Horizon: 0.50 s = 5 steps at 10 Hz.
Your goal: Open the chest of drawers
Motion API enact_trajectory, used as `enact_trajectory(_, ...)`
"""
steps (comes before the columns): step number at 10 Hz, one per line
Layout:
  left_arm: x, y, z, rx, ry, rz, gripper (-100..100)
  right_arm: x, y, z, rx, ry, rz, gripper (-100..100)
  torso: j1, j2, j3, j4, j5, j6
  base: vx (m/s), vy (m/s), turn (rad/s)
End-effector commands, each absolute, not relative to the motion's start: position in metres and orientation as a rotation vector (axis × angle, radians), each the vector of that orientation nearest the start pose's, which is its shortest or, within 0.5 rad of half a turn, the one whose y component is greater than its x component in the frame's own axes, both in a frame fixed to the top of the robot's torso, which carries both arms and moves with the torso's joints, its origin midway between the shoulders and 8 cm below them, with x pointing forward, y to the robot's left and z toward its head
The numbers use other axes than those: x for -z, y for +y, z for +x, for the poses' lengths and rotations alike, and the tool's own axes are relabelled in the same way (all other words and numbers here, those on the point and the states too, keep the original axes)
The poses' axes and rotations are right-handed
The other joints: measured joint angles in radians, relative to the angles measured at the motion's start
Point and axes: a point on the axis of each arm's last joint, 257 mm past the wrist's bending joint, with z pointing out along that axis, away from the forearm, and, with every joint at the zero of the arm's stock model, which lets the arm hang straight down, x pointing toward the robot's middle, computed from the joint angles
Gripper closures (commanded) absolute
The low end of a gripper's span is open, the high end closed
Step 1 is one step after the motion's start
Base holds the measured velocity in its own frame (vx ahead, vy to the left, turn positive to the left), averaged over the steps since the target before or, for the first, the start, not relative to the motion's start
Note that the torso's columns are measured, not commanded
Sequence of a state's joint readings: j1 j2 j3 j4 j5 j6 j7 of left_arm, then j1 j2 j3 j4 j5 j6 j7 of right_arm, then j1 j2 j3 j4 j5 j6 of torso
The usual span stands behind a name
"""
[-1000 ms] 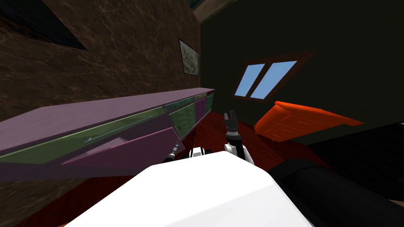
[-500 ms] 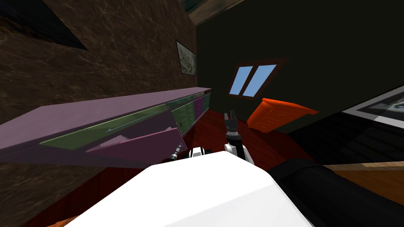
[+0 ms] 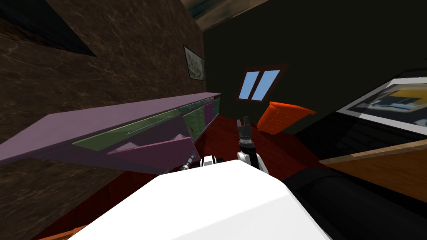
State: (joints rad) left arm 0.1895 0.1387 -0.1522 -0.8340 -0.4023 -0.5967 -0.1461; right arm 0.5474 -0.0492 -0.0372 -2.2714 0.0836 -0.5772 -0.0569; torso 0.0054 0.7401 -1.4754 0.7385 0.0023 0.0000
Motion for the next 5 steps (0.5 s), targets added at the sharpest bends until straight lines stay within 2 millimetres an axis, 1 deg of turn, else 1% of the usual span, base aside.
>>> enact_trajectory(1, 0.514, 0.174, 0.316, 0.925, 1.963, -0.689, 100, -0.019, -0.277, 0.330, -1.263, 0.676, 0.563, 0, -0.001, 0.002, 0.001, 0.000, -0.002, -0.003, -0.176, 0.128, -0.152)
enact_trajectory(3, 0.513, 0.160, 0.301, 0.964, 1.989, -0.640, 100, -0.019, -0.277, 0.330, -1.263, 0.676, 0.563, 0, -0.007, 0.008, 0.002, -0.001, -0.004, -0.005, -0.196, 0.083, -0.130)
enact_trajectory(4, 0.513, 0.152, 0.293, 0.985, 2.002, -0.616, 100, -0.019, -0.277, 0.330, -1.263, 0.676, 0.563, 0, -0.010, 0.010, 0.001, -0.003, -0.003, -0.003, -0.129, 0.132, -0.086)
enact_trajectory(5, 0.512, 0.144, 0.284, 1.006, 2.014, -0.592, 100, -0.019, -0.277, 0.330, -1.263, 0.676, 0.563, 0, -0.008, 0.008, 0.000, -0.003, -0.001, -0.001, -0.126, 0.163, -0.043)
